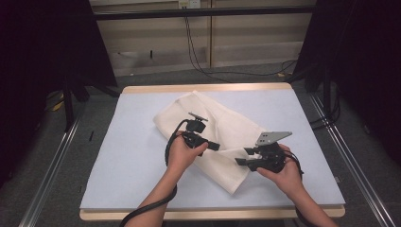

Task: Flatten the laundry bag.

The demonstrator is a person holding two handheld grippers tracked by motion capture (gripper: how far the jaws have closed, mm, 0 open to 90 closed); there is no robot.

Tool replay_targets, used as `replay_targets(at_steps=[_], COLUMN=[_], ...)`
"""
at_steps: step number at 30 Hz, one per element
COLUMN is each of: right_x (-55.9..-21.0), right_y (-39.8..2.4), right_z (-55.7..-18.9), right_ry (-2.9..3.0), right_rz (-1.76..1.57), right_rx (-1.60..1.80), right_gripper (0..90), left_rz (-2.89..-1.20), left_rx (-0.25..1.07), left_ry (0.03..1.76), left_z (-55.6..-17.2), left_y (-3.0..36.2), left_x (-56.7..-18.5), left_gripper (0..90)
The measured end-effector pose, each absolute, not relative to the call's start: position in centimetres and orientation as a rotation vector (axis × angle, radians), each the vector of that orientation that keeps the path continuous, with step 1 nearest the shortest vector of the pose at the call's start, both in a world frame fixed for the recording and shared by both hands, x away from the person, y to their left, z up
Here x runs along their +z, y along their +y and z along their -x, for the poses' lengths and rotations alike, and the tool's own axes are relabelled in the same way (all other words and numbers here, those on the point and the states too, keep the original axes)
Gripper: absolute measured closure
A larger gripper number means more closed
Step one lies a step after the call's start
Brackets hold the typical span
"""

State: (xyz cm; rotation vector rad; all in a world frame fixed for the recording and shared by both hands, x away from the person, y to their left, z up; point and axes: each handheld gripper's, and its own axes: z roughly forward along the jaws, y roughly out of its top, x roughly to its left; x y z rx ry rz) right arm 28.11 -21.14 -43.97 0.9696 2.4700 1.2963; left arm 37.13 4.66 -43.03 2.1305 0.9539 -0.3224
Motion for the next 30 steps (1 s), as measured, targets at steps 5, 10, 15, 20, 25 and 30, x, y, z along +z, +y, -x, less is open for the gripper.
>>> replay_targets(at_steps=[5, 10, 15, 20, 25, 30], right_x=[-44.3, -44.1, -43.8, -43.7, -43.9, -44.0], right_y=[-22.0, -21.5, -21.6, -22.6, -23.6, -24.7], right_z=[-28.6, -28.4, -28.4, -28.6, -28.7, -28.8], right_ry=[2.485, 2.501, 2.504, 2.491, 2.493, 2.46], right_rz=[-1.049, -1.066, -1.059, -1.084, -1.116, -1.157], right_rx=[1.349, 1.335, 1.347, 1.387, 1.408, 1.353], right_gripper=[39.2, 29.5, 24.8, 22.7, 21.9, 23.2], left_rz=[-2.134, -2.161, -2.152, -2.159, -2.128, -2.153], left_rx=[-0.314, -0.284, -0.282, -0.275, -0.304, -0.293], left_ry=[0.934, 0.942, 0.993, 1.006, 1.017, 1.035], left_z=[-36.8, -37.0, -37.4, -37.6, -37.7, -37.8], left_y=[4.8, 4.7, 5.3, 5.6, 6.2, 7.0], left_x=[-42.9, -43.4, -44.2, -44.6, -44.9, -45.1], left_gripper=[88.2, 88.1, 88.1, 88.1, 88.1, 88.1])
